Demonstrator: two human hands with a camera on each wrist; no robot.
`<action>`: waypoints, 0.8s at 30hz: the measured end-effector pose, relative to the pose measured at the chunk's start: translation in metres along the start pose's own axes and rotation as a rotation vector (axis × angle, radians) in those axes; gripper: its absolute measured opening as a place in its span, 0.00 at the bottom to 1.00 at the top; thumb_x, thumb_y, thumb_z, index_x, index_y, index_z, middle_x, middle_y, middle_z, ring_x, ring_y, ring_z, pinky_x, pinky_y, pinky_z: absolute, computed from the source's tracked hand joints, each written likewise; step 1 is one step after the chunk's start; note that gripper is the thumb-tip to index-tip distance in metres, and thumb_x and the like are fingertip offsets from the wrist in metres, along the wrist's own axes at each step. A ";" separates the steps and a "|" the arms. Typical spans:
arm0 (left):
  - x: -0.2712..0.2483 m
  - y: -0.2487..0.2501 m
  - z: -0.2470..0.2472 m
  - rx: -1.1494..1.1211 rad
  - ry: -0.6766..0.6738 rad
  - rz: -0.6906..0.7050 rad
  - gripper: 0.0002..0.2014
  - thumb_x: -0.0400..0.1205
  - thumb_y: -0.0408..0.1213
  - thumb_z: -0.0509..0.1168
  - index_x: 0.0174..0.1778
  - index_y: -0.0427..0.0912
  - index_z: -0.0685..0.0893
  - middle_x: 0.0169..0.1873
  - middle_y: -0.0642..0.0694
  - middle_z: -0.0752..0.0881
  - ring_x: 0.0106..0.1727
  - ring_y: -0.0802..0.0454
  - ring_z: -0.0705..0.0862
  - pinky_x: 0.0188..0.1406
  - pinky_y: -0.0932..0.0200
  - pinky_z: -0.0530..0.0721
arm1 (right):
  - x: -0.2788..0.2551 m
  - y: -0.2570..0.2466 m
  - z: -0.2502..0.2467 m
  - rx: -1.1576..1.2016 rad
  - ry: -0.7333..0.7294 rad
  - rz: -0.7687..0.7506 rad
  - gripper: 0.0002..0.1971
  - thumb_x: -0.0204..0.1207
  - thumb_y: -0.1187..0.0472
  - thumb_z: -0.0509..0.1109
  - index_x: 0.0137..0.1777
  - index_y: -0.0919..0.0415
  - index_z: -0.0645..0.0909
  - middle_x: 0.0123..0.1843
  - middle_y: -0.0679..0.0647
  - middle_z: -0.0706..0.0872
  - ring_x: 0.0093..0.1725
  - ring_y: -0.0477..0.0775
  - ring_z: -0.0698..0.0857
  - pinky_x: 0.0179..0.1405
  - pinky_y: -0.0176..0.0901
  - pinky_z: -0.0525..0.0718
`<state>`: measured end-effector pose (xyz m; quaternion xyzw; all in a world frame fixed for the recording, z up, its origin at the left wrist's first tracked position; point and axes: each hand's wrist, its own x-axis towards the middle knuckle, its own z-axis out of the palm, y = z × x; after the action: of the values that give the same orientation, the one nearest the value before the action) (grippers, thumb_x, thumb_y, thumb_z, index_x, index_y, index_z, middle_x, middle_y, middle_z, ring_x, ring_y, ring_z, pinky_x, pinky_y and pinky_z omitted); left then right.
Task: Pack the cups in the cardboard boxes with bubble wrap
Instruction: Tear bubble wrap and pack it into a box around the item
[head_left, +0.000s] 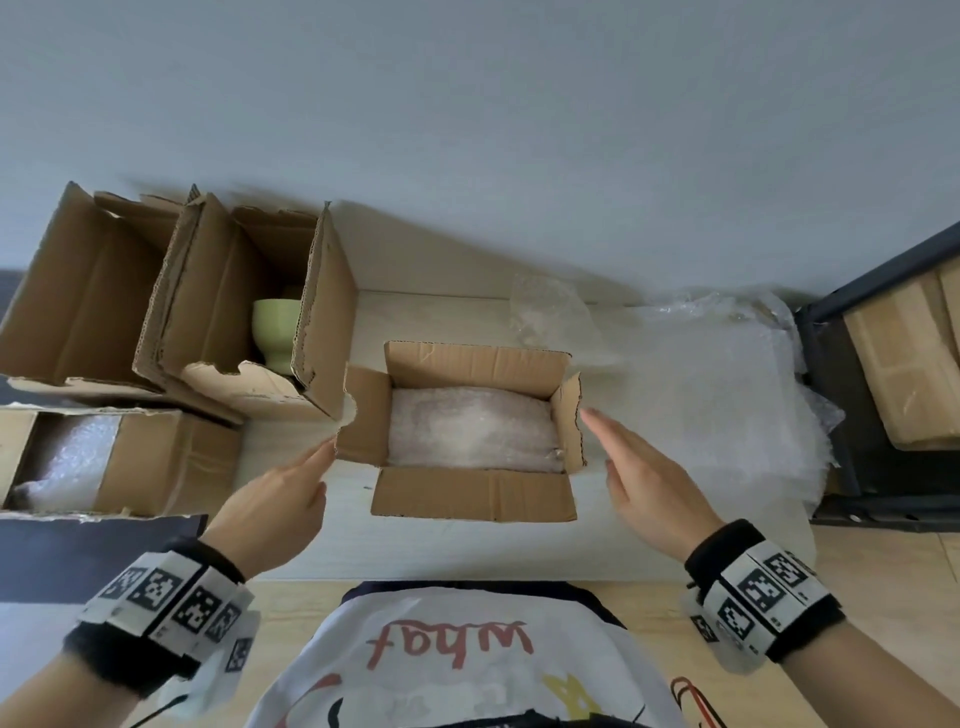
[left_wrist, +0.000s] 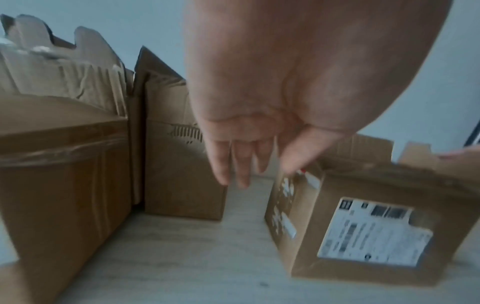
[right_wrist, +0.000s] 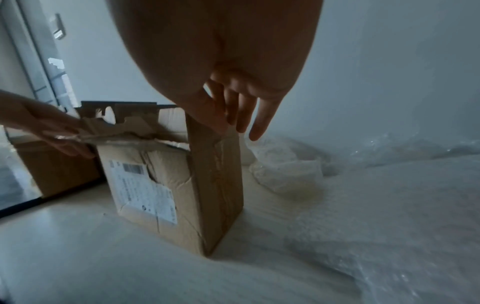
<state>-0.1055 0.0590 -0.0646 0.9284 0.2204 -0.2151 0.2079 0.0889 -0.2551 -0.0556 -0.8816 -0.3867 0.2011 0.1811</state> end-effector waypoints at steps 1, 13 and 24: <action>0.001 -0.002 0.004 -0.032 0.002 0.051 0.26 0.85 0.33 0.54 0.80 0.48 0.61 0.76 0.45 0.72 0.52 0.44 0.84 0.41 0.56 0.77 | 0.000 0.001 0.004 -0.008 -0.038 -0.029 0.36 0.81 0.73 0.57 0.84 0.51 0.48 0.83 0.48 0.61 0.79 0.46 0.66 0.73 0.36 0.69; 0.016 -0.007 0.017 0.015 0.034 0.405 0.40 0.83 0.44 0.62 0.80 0.61 0.37 0.81 0.62 0.43 0.81 0.53 0.60 0.75 0.59 0.64 | 0.008 0.014 0.034 -0.197 -0.199 -0.145 0.47 0.78 0.63 0.66 0.80 0.44 0.32 0.82 0.37 0.27 0.82 0.39 0.36 0.80 0.36 0.50; 0.022 0.007 0.012 -0.269 0.137 0.263 0.21 0.79 0.57 0.61 0.69 0.62 0.78 0.77 0.70 0.61 0.64 0.66 0.79 0.51 0.64 0.81 | 0.019 0.013 0.023 0.088 -0.064 -0.096 0.36 0.74 0.33 0.60 0.79 0.49 0.65 0.81 0.35 0.60 0.77 0.35 0.61 0.75 0.38 0.62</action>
<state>-0.0878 0.0540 -0.0832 0.9255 0.1375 -0.0907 0.3410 0.0968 -0.2448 -0.0857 -0.8464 -0.4249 0.2368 0.2166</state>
